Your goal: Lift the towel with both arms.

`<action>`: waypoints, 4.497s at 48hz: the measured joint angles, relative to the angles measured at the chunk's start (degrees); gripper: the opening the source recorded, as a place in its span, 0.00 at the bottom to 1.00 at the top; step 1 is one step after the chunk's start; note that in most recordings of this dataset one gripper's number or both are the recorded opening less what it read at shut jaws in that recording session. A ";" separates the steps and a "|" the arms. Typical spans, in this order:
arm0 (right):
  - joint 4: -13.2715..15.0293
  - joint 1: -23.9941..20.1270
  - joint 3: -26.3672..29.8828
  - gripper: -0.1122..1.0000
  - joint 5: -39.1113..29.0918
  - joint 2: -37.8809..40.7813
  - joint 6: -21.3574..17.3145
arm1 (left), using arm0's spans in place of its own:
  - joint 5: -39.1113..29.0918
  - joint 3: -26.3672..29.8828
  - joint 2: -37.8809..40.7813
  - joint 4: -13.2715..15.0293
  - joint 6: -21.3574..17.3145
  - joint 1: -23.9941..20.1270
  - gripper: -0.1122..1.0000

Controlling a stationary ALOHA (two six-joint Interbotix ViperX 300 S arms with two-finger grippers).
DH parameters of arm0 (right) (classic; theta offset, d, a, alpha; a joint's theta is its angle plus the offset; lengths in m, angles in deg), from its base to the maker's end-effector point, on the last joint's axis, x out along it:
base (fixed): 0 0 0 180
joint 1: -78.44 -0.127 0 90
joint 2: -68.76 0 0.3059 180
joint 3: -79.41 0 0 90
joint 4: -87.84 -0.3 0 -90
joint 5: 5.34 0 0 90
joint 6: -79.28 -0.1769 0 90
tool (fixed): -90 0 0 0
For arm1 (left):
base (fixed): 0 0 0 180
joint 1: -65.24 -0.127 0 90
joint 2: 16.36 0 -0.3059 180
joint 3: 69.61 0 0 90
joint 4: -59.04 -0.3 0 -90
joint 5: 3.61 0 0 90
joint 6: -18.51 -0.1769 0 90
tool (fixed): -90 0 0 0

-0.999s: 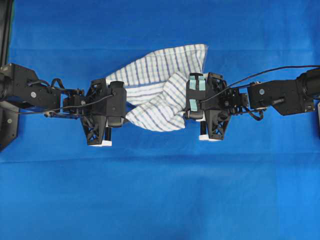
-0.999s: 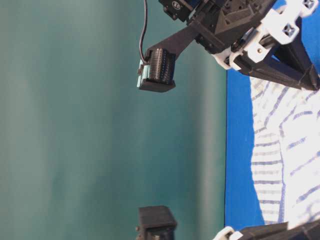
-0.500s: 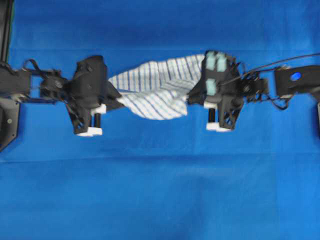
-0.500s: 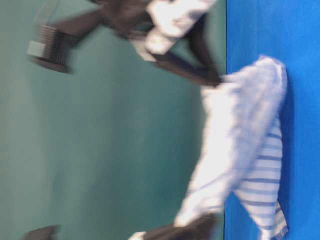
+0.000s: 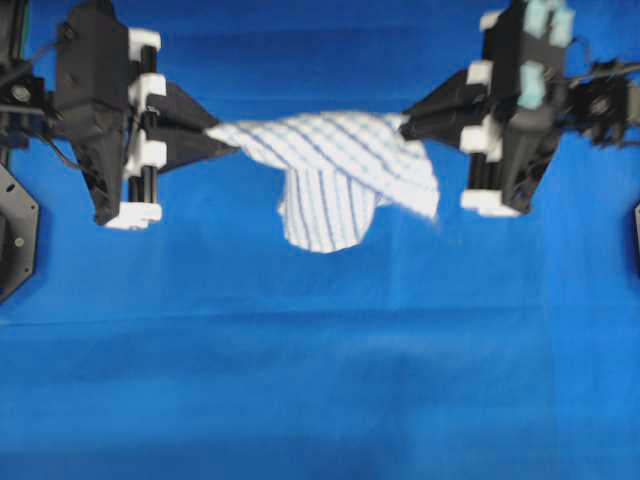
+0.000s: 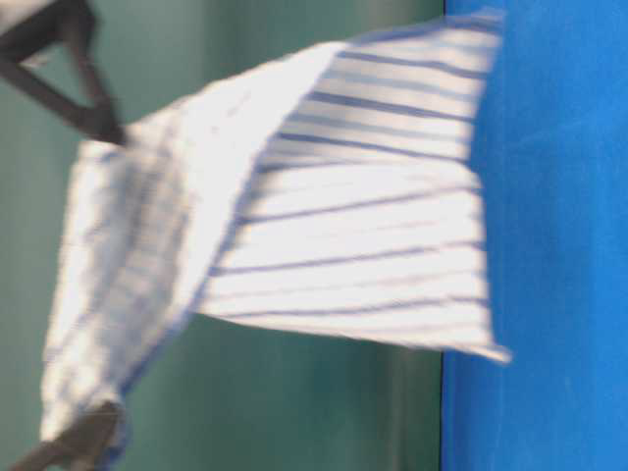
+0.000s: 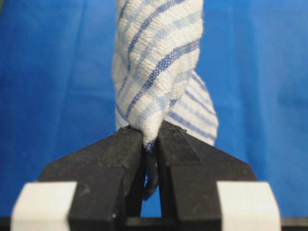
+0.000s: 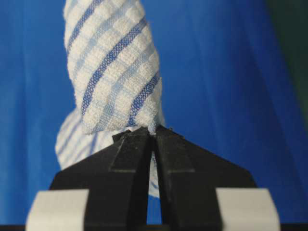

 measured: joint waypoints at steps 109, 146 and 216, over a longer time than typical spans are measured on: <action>1.76 0.00 -2.11 0.66 1.23 -4.31 -2.37 | 1.23 0.97 0.09 0.00 -4.31 -0.18 0.91; 1.41 -1.76 -16.35 0.66 25.93 23.47 -7.73 | 21.71 -19.07 17.49 0.00 -4.13 -0.09 0.91; 0.88 -1.67 -12.57 0.17 21.97 21.97 -7.82 | 17.14 -16.35 19.16 0.00 -3.78 -0.18 0.11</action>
